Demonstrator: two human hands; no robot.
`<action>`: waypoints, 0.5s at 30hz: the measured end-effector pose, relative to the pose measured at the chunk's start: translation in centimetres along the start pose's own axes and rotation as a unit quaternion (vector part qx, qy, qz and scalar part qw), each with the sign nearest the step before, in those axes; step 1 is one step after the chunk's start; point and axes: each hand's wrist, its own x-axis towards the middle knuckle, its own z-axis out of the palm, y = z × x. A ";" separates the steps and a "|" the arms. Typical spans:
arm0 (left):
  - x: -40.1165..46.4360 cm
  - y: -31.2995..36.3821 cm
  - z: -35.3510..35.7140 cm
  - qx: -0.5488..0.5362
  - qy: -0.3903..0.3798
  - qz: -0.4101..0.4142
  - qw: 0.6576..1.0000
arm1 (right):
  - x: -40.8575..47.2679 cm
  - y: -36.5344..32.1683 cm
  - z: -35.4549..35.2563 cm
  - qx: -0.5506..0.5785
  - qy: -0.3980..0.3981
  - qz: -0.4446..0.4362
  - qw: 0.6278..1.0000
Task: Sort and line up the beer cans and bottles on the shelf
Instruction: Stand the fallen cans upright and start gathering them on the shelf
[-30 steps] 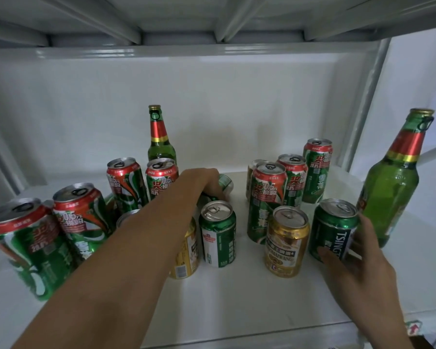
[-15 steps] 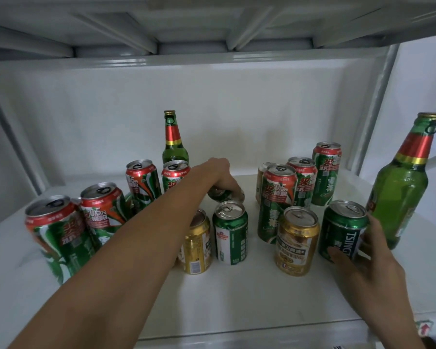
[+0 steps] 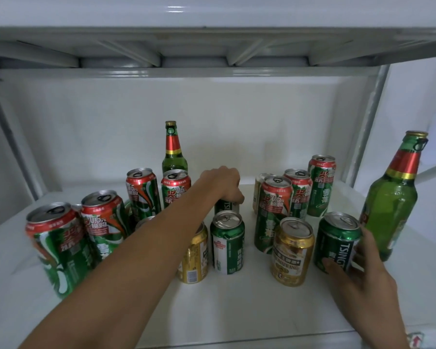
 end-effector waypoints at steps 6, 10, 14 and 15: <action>-0.5 -0.4 -0.4 0.007 -0.008 0.033 0.999 | -0.2 -0.5 0.0 -0.012 0.003 0.000 1.000; -2.5 -0.3 -4.9 0.016 0.045 0.071 0.996 | -0.3 -1.0 0.1 -0.005 0.020 0.004 1.000; -4.2 -2.5 -9.9 -0.085 0.197 0.052 0.975 | -0.1 0.1 0.5 -0.016 0.030 -0.002 0.999; -4.4 -3.6 -10.6 -0.109 0.248 0.037 0.962 | 0.0 0.7 0.7 0.001 0.025 0.007 1.000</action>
